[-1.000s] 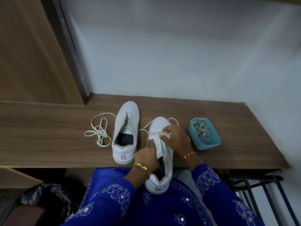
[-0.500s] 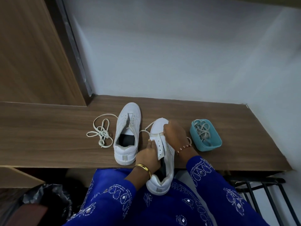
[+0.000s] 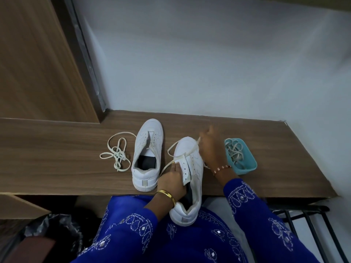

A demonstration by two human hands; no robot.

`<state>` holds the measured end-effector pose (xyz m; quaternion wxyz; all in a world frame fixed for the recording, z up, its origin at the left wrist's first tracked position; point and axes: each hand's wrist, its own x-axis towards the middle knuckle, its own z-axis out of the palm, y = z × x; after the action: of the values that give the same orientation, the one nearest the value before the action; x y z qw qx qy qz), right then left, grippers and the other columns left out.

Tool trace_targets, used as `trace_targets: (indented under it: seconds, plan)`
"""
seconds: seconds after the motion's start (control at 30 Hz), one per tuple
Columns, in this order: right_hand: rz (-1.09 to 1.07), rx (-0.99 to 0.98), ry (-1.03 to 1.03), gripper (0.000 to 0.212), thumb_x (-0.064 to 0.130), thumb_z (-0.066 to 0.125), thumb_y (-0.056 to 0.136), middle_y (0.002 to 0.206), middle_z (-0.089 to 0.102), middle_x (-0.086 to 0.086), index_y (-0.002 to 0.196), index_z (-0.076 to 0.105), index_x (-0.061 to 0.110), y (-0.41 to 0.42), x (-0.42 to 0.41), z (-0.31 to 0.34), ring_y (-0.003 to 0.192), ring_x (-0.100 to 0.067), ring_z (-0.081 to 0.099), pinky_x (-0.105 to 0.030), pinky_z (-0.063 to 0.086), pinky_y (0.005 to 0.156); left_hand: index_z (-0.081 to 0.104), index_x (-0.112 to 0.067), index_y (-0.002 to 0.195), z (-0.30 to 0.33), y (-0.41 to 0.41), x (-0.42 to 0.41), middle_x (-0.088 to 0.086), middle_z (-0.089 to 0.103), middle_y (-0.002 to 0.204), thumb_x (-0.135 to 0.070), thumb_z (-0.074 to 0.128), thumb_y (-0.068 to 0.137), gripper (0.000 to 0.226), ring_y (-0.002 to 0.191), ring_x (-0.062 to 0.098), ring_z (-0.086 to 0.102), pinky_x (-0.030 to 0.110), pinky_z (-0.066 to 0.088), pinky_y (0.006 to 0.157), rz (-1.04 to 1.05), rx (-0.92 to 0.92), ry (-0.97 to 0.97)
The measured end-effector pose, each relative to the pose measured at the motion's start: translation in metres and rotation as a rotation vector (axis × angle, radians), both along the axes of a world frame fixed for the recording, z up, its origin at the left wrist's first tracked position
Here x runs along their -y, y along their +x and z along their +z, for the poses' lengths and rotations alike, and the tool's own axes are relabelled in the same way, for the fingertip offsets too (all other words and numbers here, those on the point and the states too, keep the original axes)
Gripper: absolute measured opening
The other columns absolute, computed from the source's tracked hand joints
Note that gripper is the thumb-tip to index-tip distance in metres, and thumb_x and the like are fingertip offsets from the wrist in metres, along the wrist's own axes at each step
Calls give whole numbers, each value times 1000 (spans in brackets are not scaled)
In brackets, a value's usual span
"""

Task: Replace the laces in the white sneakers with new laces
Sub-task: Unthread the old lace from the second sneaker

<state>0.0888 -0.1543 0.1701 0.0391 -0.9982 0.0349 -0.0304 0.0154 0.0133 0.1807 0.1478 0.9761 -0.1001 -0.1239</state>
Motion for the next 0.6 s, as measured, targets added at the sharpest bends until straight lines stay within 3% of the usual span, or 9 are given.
trace_targets:
  seconds: [0.07, 0.13, 0.27, 0.37, 0.43, 0.5, 0.6]
  plan:
    - [189, 105, 1, 20, 10, 73, 69, 100, 60, -13, 89, 70, 12, -8, -16, 4, 85, -25, 61, -39, 52, 66, 12, -5, 146, 0, 0, 0, 9, 15, 155, -28, 55, 86, 77, 122, 27, 49, 35, 46, 88, 4, 1, -10]
    - [323, 208, 13, 21, 7, 68, 73, 101, 62, -20, 93, 71, 9, -17, -39, 19, 91, -34, 60, -44, 52, 71, 13, -5, 146, -1, 0, -1, 9, 16, 155, -28, 54, 86, 77, 122, 27, 49, 35, 46, 88, 5, 1, -17]
    - [248, 170, -16, 15, 2, 72, 61, 75, 63, -13, 74, 67, 7, -20, -43, 21, 68, -31, 62, -38, 51, 55, 13, -5, 146, -2, 0, -1, 9, 15, 155, -29, 54, 86, 77, 126, 27, 46, 36, 45, 91, 4, -2, -17]
    - [256, 210, -100, 23, -4, 74, 44, 58, 57, -10, 57, 59, 7, -20, -51, 31, 49, -26, 57, -31, 45, 41, 12, -5, 147, -2, 0, 0, 9, 14, 155, -28, 54, 86, 77, 127, 26, 45, 36, 45, 91, 5, -1, -12]
    - [282, 228, -142, 24, -3, 77, 45, 60, 58, -10, 59, 60, 7, -20, -50, 34, 51, -26, 58, -31, 46, 44, 13, -5, 146, -1, 0, 0, 9, 15, 155, -29, 54, 86, 77, 125, 27, 46, 36, 46, 90, 7, 4, -9]
    - [258, 225, -201, 18, 3, 75, 57, 68, 60, -8, 70, 63, 8, -19, -46, 39, 60, -24, 59, -30, 47, 53, 13, -6, 146, 0, -1, 0, 8, 16, 155, -29, 54, 86, 76, 122, 28, 49, 36, 47, 87, 4, 9, 1]
    - [179, 407, -241, 19, 4, 74, 61, 66, 55, -6, 68, 58, 11, -7, -29, 59, 57, -22, 53, -29, 43, 53, 13, -5, 146, 0, 0, 0, 9, 16, 155, -29, 54, 86, 76, 116, 27, 54, 35, 47, 84, 5, 12, 10]
